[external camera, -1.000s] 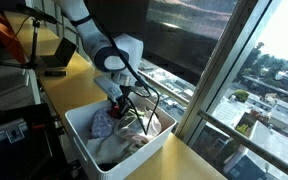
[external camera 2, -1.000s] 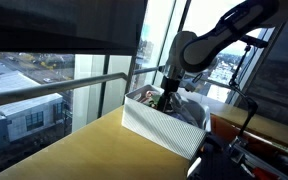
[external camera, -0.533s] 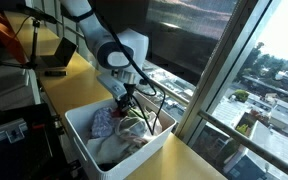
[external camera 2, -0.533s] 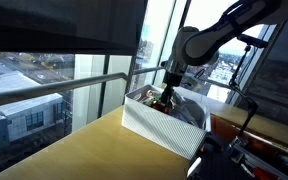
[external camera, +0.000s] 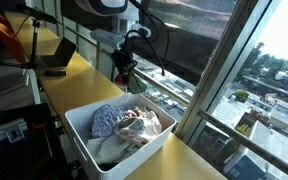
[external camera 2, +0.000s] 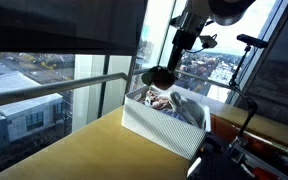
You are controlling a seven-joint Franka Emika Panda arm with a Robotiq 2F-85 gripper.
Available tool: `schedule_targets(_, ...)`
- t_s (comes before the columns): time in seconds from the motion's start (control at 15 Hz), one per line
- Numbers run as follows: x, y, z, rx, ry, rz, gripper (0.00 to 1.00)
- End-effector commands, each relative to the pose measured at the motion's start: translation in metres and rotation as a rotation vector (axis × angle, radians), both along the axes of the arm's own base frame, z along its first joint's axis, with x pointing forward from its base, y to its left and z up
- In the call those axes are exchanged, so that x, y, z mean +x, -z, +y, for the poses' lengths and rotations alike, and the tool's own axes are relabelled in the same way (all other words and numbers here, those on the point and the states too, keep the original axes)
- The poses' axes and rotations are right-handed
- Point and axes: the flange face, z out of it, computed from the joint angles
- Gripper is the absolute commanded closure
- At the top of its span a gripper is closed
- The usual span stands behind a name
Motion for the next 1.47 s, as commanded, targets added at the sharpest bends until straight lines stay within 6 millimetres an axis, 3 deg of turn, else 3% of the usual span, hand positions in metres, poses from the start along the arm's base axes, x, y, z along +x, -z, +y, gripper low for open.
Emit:
schedule_targets(0.0,-0.024,-0.045,0.077,-0.047,-0.088,-0.017,0.97)
schedule_targets(0.07,-0.03,-0.05,0.099,-0.052,-0.119,-0.012,0.97)
schedule_targets(0.27,-0.046,-0.027,0.166,-0.062,-0.212,0.016,0.97)
schedule_targets(0.4,-0.053,-0.015,0.193,-0.065,-0.258,0.034,0.97)
schedule_targets(0.6,-0.047,0.013,0.209,-0.075,-0.289,0.063,0.97)
schedule_targets(0.87,-0.031,0.029,0.211,-0.094,-0.299,0.086,0.97)
schedule_targets(0.93,-0.028,0.03,0.212,-0.097,-0.303,0.092,0.64)
schedule_targets(1.0,-0.026,0.03,0.214,-0.097,-0.303,0.091,0.62)
schedule_targets(1.2,-0.022,0.026,0.215,-0.096,-0.298,0.086,0.41)
schedule_targets(1.4,-0.015,0.014,0.199,-0.102,-0.274,0.066,0.2)
